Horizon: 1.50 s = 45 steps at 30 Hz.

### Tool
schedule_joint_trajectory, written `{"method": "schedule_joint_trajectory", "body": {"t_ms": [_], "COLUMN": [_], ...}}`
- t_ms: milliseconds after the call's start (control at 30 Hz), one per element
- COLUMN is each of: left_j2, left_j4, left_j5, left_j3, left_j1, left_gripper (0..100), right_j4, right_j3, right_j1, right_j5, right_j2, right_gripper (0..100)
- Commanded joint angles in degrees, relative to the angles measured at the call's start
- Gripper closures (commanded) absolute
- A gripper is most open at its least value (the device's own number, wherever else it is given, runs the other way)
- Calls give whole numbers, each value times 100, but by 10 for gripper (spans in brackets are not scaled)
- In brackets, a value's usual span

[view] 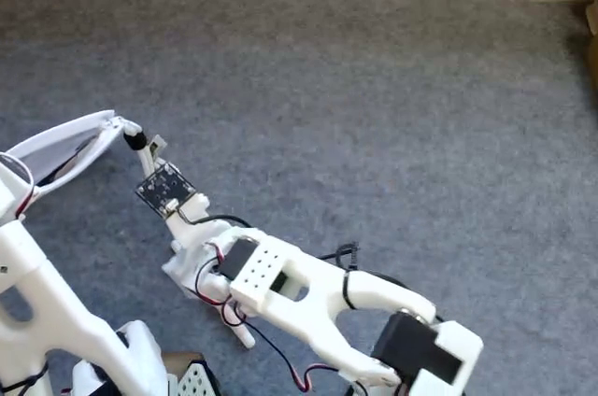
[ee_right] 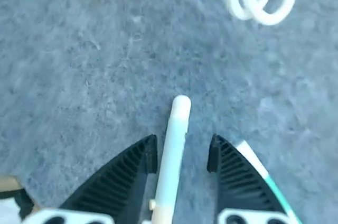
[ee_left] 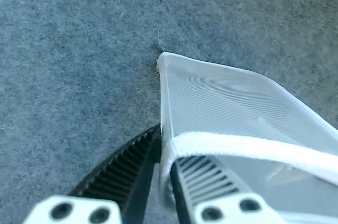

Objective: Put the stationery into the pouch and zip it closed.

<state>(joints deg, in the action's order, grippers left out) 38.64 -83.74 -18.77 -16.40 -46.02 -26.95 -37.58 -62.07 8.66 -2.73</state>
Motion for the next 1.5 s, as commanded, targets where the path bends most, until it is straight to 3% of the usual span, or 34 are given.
{"method": "schedule_joint_trajectory", "body": {"t_ms": [0,467,667,767,967,1267,1467], "left_j2": [145,145,145,145,145,145,145], "left_j4": [158,167,167,167,167,141,149], "left_j5": [-70,-53,-44,-44,-44,-44,-53], "left_j3": [365,242,242,242,242,242,251], "left_j1": [-154,-154,-154,-154,-154,-110,321], "left_gripper": [993,993,993,993,993,993,993], "right_j4": [382,541,541,470,-936,-2149,-3108], "right_j3": [382,813,778,769,822,1376,1851], "right_j1": [-66,-66,-57,-31,-22,268,382], "right_j5": [62,53,-844,-1081,-1187,-1187,-1187], "right_j2": [119,1279,1323,1323,1323,1314,1297], "right_gripper": [843,855,993,995,995,995,995]}}
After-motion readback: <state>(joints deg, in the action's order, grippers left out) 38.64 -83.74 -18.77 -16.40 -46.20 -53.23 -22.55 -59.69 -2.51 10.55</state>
